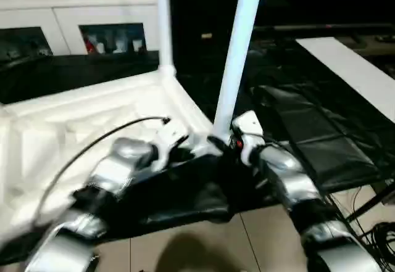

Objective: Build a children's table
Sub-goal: Rotate leg to tighten

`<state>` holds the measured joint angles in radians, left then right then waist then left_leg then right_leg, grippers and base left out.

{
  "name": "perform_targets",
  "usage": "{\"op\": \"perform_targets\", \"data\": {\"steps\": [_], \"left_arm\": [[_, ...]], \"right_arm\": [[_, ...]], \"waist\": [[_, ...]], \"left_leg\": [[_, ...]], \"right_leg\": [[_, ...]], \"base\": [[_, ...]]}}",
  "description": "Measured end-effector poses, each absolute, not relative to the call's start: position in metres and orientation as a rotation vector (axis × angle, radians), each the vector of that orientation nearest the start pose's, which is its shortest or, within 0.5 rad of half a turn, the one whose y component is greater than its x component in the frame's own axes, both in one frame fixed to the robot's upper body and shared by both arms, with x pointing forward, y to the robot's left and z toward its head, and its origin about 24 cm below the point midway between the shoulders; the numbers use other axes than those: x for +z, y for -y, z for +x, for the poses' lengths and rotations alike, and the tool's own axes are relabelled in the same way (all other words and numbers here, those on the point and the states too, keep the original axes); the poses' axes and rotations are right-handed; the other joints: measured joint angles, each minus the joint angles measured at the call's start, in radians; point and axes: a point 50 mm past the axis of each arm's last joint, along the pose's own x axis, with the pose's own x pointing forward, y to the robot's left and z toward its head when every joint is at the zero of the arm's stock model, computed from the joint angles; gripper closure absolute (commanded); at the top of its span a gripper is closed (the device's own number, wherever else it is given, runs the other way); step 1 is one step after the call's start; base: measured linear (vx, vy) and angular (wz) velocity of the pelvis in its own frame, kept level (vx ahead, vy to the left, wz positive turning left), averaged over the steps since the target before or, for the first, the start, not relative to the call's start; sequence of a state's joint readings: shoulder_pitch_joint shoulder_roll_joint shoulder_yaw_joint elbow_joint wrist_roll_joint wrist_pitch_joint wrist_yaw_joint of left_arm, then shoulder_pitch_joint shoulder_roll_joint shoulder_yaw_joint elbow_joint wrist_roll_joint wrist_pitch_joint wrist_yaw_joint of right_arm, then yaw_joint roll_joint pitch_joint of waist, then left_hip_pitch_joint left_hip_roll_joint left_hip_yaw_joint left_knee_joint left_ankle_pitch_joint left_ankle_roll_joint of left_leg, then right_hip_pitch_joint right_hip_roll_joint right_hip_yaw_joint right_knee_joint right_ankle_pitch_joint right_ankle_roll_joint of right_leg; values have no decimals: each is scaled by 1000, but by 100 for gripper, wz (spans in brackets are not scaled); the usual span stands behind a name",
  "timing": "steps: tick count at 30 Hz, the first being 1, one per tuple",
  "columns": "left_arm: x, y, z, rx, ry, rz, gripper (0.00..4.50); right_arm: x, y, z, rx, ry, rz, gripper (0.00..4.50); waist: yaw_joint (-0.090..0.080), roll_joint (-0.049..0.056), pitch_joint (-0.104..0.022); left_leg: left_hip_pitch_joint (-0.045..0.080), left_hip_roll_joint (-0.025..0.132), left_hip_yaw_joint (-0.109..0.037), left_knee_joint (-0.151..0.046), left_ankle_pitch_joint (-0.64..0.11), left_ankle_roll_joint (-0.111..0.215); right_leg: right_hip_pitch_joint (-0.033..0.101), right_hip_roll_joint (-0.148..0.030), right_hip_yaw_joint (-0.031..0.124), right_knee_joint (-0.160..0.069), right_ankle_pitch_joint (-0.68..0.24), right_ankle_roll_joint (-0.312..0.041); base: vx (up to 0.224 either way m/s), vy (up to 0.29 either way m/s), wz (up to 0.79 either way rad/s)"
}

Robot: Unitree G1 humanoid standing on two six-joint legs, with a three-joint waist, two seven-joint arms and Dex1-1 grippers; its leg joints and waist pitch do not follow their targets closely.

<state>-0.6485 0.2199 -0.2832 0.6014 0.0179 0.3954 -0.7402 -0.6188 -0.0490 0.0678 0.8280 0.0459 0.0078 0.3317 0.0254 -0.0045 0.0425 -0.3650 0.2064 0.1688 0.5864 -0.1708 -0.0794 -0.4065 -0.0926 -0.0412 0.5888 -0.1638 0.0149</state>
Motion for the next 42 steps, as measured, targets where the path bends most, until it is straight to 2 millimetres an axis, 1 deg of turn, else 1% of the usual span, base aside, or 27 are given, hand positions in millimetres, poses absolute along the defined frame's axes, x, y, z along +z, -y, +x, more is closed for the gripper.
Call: {"op": "perform_targets", "data": {"steps": [1, 5, 6, 8, 12, 13, 16, 19, 22, 24, 25, 26, 28, 31, 34, 42], "left_arm": [[45, -97, 340, -885, -529, 308, 450], [44, -95, 342, -884, -522, 313, 450], [44, -96, 342, -885, -520, 318, 450], [45, -96, 342, -895, -516, 326, 450], [46, -103, 342, -907, -511, 339, 450], [46, -104, 341, -914, -508, 342, 450], [48, -111, 338, -961, -504, 368, 450], [50, -120, 330, -1032, -496, 384, 450], [51, -125, 325, -1081, -492, 391, 450], [53, -132, 319, -1135, -485, 400, 450], [53, -138, 312, -1188, -483, 409, 450], [53, -143, 305, -1235, -484, 407, 450], [54, -147, 300, -1288, -490, 408, 450], [54, -149, 294, -1332, -497, 405, 450], [54, -147, 288, -1371, -509, 410, 450], [54, -148, 282, -1392, -517, 411, 450]], "right_arm": [[31, 93, 349, 468, -256, -61, 189], [30, 94, 350, 456, -249, -48, 189], [30, 94, 350, 459, -247, -45, 154], [30, 96, 349, 473, -237, -30, 117], [31, 98, 345, 536, -211, 8, 99], [31, 100, 344, 553, -206, 7, 74], [35, 107, 340, 648, -185, -10, 60], [40, 116, 332, 790, -175, -59, 60], [42, 122, 326, 871, -190, -82, 60], [45, 129, 321, 943, -196, -111, 60], [46, 133, 314, 1023, -203, -142, 60], [45, 138, 308, 1076, -218, -164, 60], [41, 145, 302, 1115, -254, -170, 60], [42, 141, 296, 1212, -259, -191, 60], [44, 140, 294, 1252, -255, -207, 60], [42, 133, 289, 1326, -275, -225, 60]], "waist": [[1, 2, 0], [4, 4, -1], [4, 5, -1], [5, 5, -1], [4, 4, -1], [5, 4, -1], [4, 4, -1], [6, 4, -1], [8, 5, -1], [8, 5, -1], [9, 5, -2], [12, 4, -2], [18, 4, -2], [19, 3, -1], [24, 2, 0], [20, -3, 2]], "left_leg": [[-1, 0, -1, 0, 0, 0], [-2, 0, 0, -5, 0, 0], [-2, 0, 0, -5, 0, 0], [-2, 0, 0, -6, 0, 0], [-2, 0, 1, -10, 0, 0], [-2, 0, 1, -11, 0, 0], [-2, 1, 3, -14, 0, 0], [-2, 1, 3, -15, 0, 0], [-2, 1, 4, -15, 0, 0], [-3, 1, 4, -15, 0, 0], [-3, 1, 5, -17, 0, 1], [-3, 1, 5, -18, -2, 0], [-4, 1, 5, -18, -1, 4], [-5, 1, 6, -17, -1, 5], [-4, 1, 8, -15, -3, 0], [-2, 1, 9, -10, -3, -1]], "right_leg": [[0, 0, -1, -2, 0, 0], [1, 0, -2, -9, 0, 0], [1, 0, -1, -10, 0, -1], [1, 0, -1, -10, 1, -1], [0, 0, -2, -9, 3, -3], [-1, 1, -2, -9, 4, -3], [-2, 1, -3, -9, 6, -4], [-1, 1, -4, -8, 7, -5], [-1, 1, -3, -8, 10, -9], [-1, 1, -3, -7, 8, -7], [-2, 1, -3, -9, 6, -6], [-2, 1, -3, -9, 4, -7], [-3, 1, -3, -9, 2, -7], [-4, 1, -3, -9, 2, -7], [-3, 0, 0, -7, 2, -8], [-4, 0, 2, 3, 1, -5]], "base": [[0, 0, 0], [0, 0, 0], [0, 0, 0], [0, 0, 0], [0, 0, 0], [0, 0, 0], [0, 0, 0], [0, 0, 0], [36, 1, 2], [56, 5, 1], [63, 8, 1], [63, 8, 1], [32, 3, 1], [0, 0, 0], [0, 0, 0], [0, 0, 0]]}}
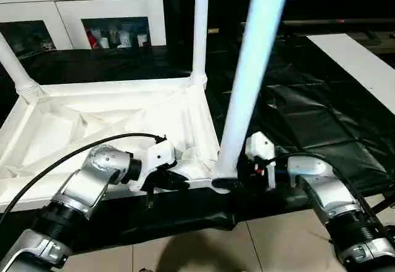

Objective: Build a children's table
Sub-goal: Rotate leg to tighten

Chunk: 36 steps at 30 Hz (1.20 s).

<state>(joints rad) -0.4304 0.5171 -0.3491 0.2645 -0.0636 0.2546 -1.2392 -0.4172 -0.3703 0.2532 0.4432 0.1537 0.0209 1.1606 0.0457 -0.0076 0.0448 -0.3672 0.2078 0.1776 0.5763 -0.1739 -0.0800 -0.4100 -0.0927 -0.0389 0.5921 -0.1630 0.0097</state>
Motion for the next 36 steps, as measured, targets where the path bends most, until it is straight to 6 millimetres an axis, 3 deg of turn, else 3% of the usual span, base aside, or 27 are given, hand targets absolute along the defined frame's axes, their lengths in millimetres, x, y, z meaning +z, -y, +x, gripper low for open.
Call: {"op": "perform_targets", "data": {"steps": [4, 11, 21, 25, 36], "left_arm": [[54, -149, 282, -1392, -518, 413, 450], [55, -151, 280, -1385, -523, 416, 450], [55, -151, 279, -1369, -524, 404, 450], [53, -147, 291, -1257, -506, 400, 450], [48, -104, 331, -957, -473, 371, 450]], "right_arm": [[42, 134, 289, 1333, -282, -232, 60], [42, 135, 288, 1348, -296, -225, 123], [40, 131, 289, 1330, -290, -203, 175], [34, 127, 300, 1141, -269, -140, 178], [24, 100, 338, 485, -246, -15, 178]], "waist": [[0, -1, 0], [-2, -11, -1], [-10, -13, -1], [-14, -13, -2], [-17, -8, -5]], "left_leg": [[0, 0, 0, 0, 0, 0], [0, 1, 0, 0, 0, 0], [0, 1, 0, 1, 0, 0], [0, 0, 0, 5, 1, -1], [1, -1, -3, 11, 1, -1]], "right_leg": [[0, 0, 0, 1, 0, 1], [-1, 0, 0, 3, -1, 1], [-2, 0, 0, 4, -1, 1], [-2, 0, 1, 6, -1, 1], [0, 0, 3, 5, -1, 5]], "base": [[0, 0, 0], [0, 0, 0], [0, 0, 0], [0, 0, 0], [0, 0, 0]]}}
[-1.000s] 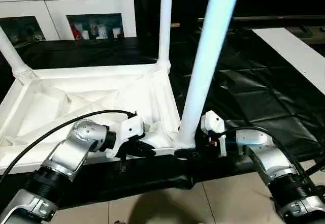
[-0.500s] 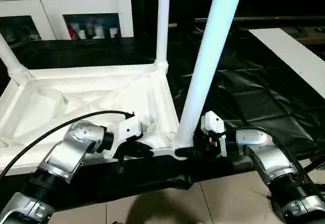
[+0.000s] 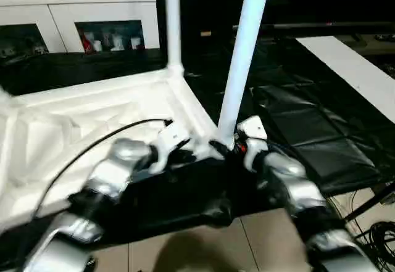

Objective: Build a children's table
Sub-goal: Rotate leg to tighten

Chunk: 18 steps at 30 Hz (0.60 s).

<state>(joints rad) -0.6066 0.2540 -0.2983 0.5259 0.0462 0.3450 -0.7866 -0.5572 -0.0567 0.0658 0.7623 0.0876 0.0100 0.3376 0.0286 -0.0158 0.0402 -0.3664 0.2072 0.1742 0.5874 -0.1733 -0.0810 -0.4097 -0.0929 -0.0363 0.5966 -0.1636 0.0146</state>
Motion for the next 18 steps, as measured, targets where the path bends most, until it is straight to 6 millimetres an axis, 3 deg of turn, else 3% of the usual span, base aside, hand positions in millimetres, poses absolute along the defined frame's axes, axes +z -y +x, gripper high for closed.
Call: {"op": "perform_targets", "data": {"steps": [4, 6, 12, 18], "left_arm": [[49, -97, 335, -931, -467, 373, 450], [49, -97, 335, -936, -464, 375, 450], [50, -105, 332, -949, -458, 387, 450], [51, -117, 324, -990, -440, 415, 450]], "right_arm": [[25, 93, 342, 439, -242, 4, 178], [25, 95, 341, 450, -237, 20, 122], [26, 101, 337, 550, -200, 42, 66], [41, 128, 322, 812, -150, -91, 61]], "waist": [[3, 2, -1], [4, 3, -1], [4, 3, -1], [5, 2, -1]], "left_leg": [[-1, 0, 0, -1, 0, 0], [-1, 0, 0, -2, 0, 0], [-2, 1, 1, -6, 0, 0], [-2, 1, 1, -10, 0, 0]], "right_leg": [[0, 0, -1, 0, 0, 0], [0, 0, -2, 0, 3, -4], [-2, 1, -3, 0, 3, -4], [-2, 1, -3, -1, 1, -2]], "base": [[0, 0, 0], [0, 0, 0], [0, 0, 0], [0, 0, 0]]}}
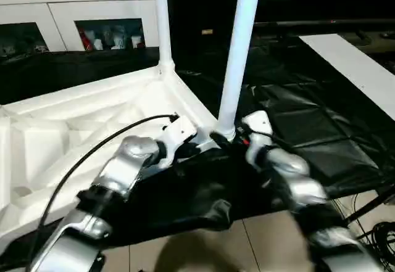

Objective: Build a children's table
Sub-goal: Rotate leg to tighten

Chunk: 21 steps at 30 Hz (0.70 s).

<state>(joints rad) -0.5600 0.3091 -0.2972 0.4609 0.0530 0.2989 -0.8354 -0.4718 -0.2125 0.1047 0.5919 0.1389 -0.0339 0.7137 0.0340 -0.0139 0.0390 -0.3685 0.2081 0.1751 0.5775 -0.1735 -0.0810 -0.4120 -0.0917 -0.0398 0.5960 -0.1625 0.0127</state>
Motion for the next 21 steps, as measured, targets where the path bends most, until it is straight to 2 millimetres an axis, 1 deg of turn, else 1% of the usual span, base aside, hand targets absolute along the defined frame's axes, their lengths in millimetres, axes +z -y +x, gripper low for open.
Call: {"op": "perform_targets", "data": {"steps": [2, 4, 7, 9, 11, 13, 19, 20, 21], "left_arm": [[51, -124, 320, -1028, -439, 418, 450], [50, -128, 315, -1076, -435, 416, 450], [51, -136, 309, -1131, -443, 409, 450], [51, -140, 300, -1201, -452, 408, 450], [51, -141, 294, -1263, -462, 400, 450], [52, -141, 291, -1299, -468, 396, 450], [51, -139, 286, -1356, -482, 391, 450], [51, -139, 286, -1358, -482, 391, 450], [51, -139, 286, -1359, -483, 391, 450]], "right_arm": [[42, 137, 315, 904, -164, -149, 61], [38, 144, 308, 971, -191, -180, 61], [38, 147, 304, 1034, -206, -206, 61], [42, 148, 302, 1078, -200, -215, 61], [45, 149, 301, 1114, -200, -216, 61], [48, 145, 299, 1160, -199, -214, 61], [47, 145, 292, 1244, -234, -203, 61], [45, 146, 291, 1255, -245, -201, 87], [45, 146, 291, 1263, -250, -200, 94]], "waist": [[1, 0, 0], [2, 0, 0], [2, 0, 0], [3, 0, 0], [12, 0, 0], [16, 0, 0], [26, 0, 0], [26, 0, 0], [26, 0, 0]], "left_leg": [[0, 0, 0, -1, 0, 0], [0, 0, 0, -1, 0, 0], [0, 0, 0, -1, 0, 0], [0, 0, 0, -1, 0, 0], [-1, 0, 1, -1, 0, 0], [-1, 0, 1, 0, 0, 0], [-1, 0, 1, 0, 0, 0], [-1, 0, 2, 0, 0, 0], [-1, 0, 1, 1, 0, 0]], "right_leg": [[0, 0, 0, 0, -1, 1], [0, 0, 0, 0, -1, 2], [-2, 0, 0, 0, -1, 1], [-2, 0, 0, 0, -1, 1], [-2, -1, 0, 0, -1, 1], [-2, -1, 1, 0, -1, 1], [-1, -1, 1, 0, -1, 1], [-1, -1, 1, 0, -1, 1], [-1, -1, 1, 0, -1, 1]], "base": [[0, 0, 0], [0, 0, 0], [0, 0, 0], [0, 0, 0], [0, 0, 0], [0, 0, 0], [0, 0, 0], [0, 0, 0], [0, 0, 0]]}}
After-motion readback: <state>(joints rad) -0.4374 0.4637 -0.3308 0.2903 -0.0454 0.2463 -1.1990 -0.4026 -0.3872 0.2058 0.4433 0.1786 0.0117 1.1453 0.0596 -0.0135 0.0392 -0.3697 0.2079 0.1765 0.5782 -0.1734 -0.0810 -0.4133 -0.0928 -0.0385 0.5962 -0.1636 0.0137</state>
